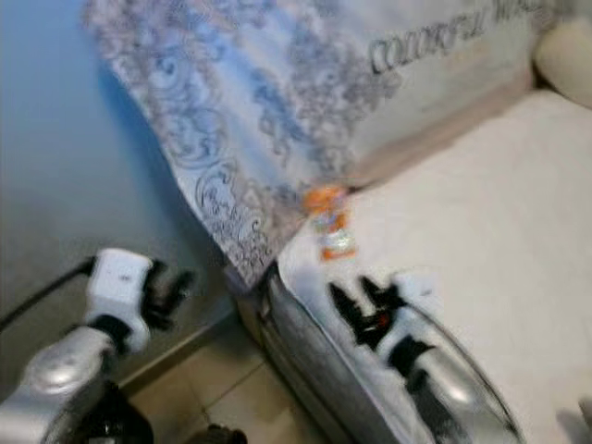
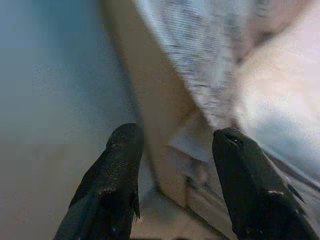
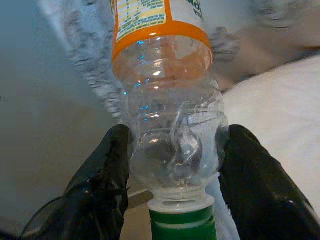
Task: Clean up the room
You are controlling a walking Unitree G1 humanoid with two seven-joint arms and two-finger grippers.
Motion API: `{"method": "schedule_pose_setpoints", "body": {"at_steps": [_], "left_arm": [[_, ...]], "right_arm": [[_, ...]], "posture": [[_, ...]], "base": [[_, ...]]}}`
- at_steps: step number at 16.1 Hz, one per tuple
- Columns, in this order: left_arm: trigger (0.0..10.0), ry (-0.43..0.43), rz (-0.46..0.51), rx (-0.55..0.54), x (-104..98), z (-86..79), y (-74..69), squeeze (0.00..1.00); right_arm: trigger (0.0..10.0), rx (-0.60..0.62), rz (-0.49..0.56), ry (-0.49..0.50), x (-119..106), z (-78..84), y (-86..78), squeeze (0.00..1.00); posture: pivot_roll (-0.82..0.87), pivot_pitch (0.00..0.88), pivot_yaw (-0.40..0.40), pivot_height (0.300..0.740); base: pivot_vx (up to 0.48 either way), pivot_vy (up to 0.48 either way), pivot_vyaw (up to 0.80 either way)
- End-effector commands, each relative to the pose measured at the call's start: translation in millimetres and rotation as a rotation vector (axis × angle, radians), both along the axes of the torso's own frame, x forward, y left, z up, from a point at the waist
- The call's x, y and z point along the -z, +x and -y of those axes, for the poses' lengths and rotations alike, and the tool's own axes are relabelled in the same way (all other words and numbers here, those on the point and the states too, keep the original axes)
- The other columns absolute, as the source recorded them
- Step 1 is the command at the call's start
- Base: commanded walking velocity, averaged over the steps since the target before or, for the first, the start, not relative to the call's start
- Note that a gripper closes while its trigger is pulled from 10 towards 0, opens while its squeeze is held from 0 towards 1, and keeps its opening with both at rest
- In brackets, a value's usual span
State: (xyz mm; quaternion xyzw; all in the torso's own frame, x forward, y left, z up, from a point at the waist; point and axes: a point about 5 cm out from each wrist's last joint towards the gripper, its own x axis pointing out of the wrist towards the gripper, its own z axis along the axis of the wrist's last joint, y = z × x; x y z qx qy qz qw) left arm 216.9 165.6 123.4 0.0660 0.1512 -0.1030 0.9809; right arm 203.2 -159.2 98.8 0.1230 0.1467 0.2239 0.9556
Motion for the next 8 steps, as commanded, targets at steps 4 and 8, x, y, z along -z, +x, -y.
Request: {"method": "schedule_pose_setpoints", "body": {"at_steps": [4, 8], "left_arm": [[10.0, 0.023, 0.012, -0.054, -2, -7.2, -4.1, 0.0], [10.0, 0.017, -0.013, -0.073, 2, -3.6, -5.4, 0.0]], "right_arm": [[10.0, -0.074, -0.068, -0.004, 8, -15.7, -8.8, 0.0], [10.0, -0.055, -0.048, -0.028, 5, -12.0, -4.1, 0.0]], "posture": [[-0.07, 0.0, 0.0, 0.74], [-0.06, 0.0, -0.011, 0.74]], "base": [[0.0, 0.0, 0.8], [0.0, 0.0, 0.8]]}}
